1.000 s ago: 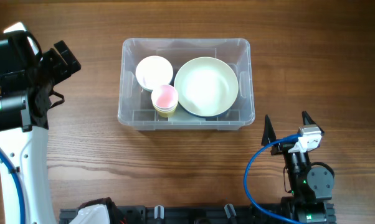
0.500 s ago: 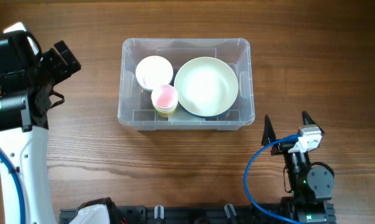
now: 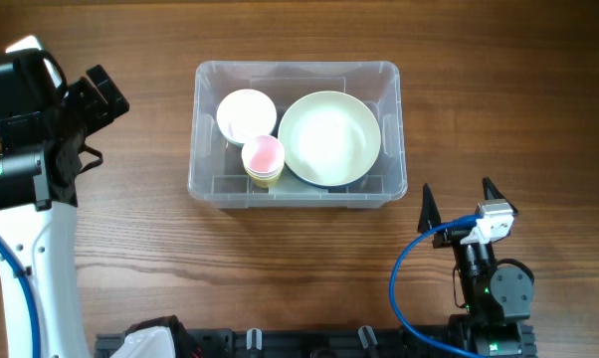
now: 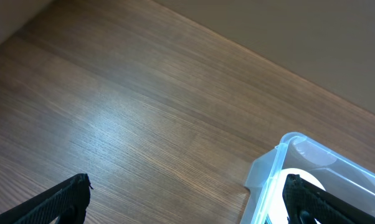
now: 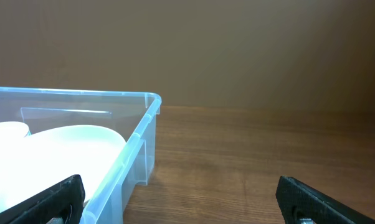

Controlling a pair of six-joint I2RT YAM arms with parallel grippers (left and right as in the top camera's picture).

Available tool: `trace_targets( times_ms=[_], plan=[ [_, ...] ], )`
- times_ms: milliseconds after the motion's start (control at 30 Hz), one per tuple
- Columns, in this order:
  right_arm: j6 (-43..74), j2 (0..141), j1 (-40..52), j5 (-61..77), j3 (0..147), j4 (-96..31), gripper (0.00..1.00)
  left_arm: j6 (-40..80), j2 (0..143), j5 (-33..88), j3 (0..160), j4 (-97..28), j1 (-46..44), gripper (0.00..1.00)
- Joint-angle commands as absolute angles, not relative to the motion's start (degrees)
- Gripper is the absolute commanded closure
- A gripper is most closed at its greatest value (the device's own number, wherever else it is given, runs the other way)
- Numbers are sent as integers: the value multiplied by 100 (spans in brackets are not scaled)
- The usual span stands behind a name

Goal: Pack container

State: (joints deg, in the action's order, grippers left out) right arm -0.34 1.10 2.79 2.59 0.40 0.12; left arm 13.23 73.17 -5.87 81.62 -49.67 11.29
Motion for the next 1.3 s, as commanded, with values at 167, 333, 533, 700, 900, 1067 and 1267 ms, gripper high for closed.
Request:
trace_targets(
  times_ms=[167,333,533,700,900,1067,1267],
  plan=[
    [-113,27,248,351,30,12,0,1417,7137,-497,8208,-5087,1146,0],
    [-113,27,248,351,30,12,0,1417,6117,-499,8208,-5172,1046,0],
    [-113,27,248,351,30,12,0,1376,4689,-539,8208,-5172,622,0],
    [-113,27,248,351,30,12,0,1378,3479,-558,8208,-5376,329,0],
    [-113,27,248,351,30,12,0,1398,2206,-556,7920,-6250,-5,0],
    [-113,27,248,351,30,12,0,1406,1260,-534,7113,-6414,-91,0],
    [-110,27,248,351,30,12,0,2049,331,-534,5336,-6187,-86,0]
  ],
)
